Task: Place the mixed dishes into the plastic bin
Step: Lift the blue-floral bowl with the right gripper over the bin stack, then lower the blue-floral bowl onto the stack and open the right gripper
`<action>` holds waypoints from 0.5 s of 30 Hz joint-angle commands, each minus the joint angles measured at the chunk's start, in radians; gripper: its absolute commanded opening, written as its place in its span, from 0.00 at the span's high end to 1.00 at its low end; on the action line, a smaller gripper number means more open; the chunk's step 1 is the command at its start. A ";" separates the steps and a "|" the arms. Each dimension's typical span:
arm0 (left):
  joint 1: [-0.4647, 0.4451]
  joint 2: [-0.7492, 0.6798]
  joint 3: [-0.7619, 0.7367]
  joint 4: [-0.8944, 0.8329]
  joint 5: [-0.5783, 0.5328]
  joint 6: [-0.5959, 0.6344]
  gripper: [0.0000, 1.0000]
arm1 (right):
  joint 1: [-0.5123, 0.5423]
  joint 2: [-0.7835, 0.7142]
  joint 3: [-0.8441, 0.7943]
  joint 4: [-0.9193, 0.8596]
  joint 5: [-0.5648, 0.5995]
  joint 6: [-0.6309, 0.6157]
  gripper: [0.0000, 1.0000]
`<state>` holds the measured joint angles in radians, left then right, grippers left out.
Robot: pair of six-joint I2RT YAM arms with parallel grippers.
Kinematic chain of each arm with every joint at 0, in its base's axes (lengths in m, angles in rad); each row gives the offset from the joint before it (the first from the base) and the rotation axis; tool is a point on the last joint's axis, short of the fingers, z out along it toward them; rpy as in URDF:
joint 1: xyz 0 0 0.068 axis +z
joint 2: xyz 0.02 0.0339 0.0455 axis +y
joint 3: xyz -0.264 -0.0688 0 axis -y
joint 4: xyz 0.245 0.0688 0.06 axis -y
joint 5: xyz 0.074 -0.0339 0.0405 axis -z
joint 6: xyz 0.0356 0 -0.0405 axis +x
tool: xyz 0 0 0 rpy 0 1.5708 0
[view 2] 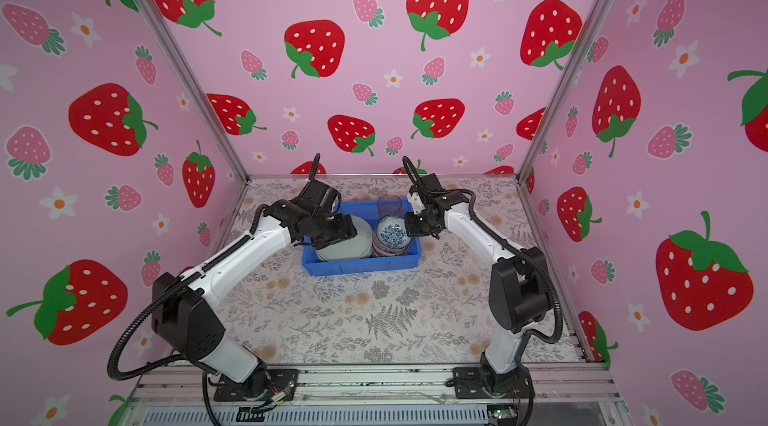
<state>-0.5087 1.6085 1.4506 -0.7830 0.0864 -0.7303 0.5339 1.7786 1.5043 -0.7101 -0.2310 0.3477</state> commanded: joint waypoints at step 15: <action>0.007 -0.013 0.002 -0.002 -0.006 0.005 0.23 | 0.012 0.045 0.022 0.037 -0.006 0.011 0.90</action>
<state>-0.5076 1.6085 1.4487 -0.7830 0.0875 -0.7303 0.5388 1.8187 1.5043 -0.6952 -0.2287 0.3477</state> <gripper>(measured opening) 0.773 0.101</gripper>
